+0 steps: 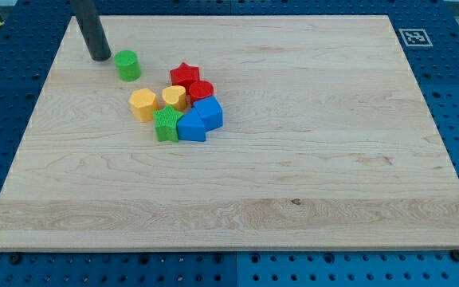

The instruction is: Push the green circle towards a group of blocks

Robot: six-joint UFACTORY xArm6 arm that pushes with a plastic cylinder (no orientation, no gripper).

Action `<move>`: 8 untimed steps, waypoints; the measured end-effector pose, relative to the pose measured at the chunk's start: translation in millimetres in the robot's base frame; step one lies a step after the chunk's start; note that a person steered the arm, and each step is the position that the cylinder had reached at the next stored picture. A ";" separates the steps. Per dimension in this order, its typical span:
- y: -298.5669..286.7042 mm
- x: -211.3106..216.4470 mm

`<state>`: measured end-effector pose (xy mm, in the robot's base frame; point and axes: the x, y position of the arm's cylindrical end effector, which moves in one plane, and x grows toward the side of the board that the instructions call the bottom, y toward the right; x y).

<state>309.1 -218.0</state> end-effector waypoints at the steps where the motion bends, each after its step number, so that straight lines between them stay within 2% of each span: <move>1: 2.1 3.6; 8: 33.2 17.0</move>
<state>326.2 -184.8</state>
